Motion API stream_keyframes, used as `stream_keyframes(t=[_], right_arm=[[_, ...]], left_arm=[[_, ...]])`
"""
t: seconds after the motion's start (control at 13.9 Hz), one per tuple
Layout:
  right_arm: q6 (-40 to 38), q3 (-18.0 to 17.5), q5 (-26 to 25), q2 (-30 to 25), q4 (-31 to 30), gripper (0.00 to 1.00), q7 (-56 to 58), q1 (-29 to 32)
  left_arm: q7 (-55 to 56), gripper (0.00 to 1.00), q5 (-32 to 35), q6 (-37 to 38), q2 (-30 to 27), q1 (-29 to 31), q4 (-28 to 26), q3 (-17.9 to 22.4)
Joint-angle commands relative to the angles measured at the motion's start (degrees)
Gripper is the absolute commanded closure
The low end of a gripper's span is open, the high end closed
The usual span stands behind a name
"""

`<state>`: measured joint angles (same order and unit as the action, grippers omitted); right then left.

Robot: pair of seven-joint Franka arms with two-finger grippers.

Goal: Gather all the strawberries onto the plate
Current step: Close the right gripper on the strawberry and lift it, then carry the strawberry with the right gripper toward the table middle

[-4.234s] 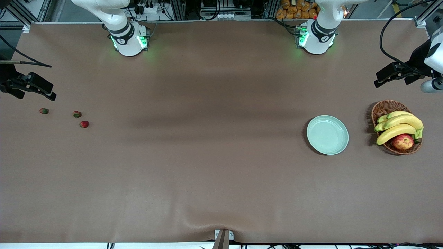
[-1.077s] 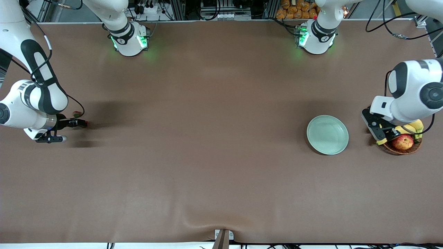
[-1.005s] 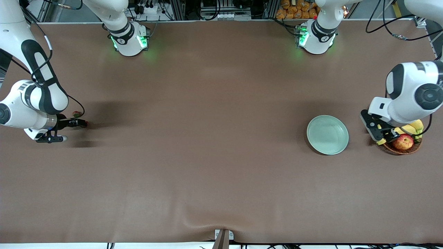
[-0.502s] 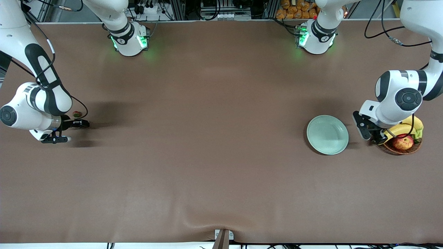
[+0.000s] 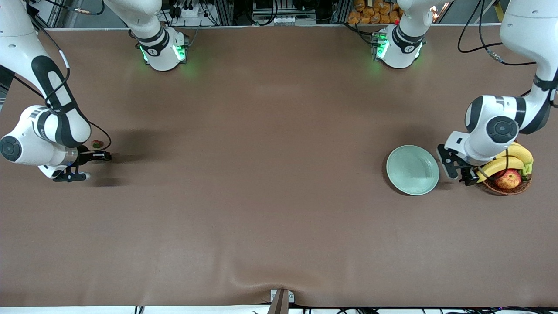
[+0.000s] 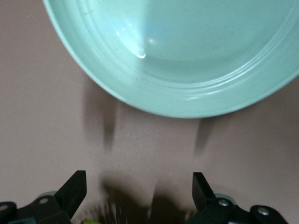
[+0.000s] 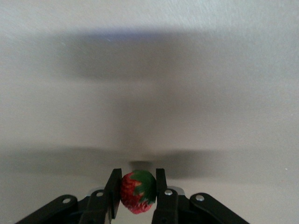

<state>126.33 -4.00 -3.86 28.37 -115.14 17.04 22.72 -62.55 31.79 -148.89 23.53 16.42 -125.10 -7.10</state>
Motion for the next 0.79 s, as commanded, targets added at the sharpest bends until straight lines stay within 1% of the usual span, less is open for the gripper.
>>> stream_keyframes(t=[0.0,0.14,0.22,0.29,0.43,0.57,0.72], right_arm=[[-7.0,-0.2,1.0,-1.1,4.7,1.00,-5.1,-3.1],[-8.7,-0.1,6.5,-1.6,5.4,1.00,-5.3,-5.1],[-8.7,-0.1,8.7,-1.7,5.8,1.00,-5.4,-6.6],[-9.0,-0.1,10.2,-1.8,6.7,1.00,-6.6,-8.2],[-9.4,-0.1,11.6,-1.6,8.3,1.00,-13.1,-12.0],[-9.4,-0.1,13.3,-1.6,9.4,1.00,-20.6,-16.6],[-9.4,-0.1,16.3,-1.5,10.6,1.00,-26.4,-20.3]], left_arm=[[3.5,0.09,5.4,-1.5,1.1,0.2,0.0,0.0],[3.7,0.14,5.7,-1.6,1.8,0.2,0.1,-0.1],[3.8,0.14,5.7,-1.7,2.1,0.1,0.2,-0.1],[3.8,0.17,5.7,-2.1,2.5,0.1,0.2,-0.2],[3.8,0.20,5.7,-2.2,2.8,-0.1,0.2,-0.2],[3.7,0.20,5.8,-2.2,2.8,-0.2,0.3,-0.3],[3.7,0.20,5.8,-2.2,3.1,-0.9,0.3,-0.7]])
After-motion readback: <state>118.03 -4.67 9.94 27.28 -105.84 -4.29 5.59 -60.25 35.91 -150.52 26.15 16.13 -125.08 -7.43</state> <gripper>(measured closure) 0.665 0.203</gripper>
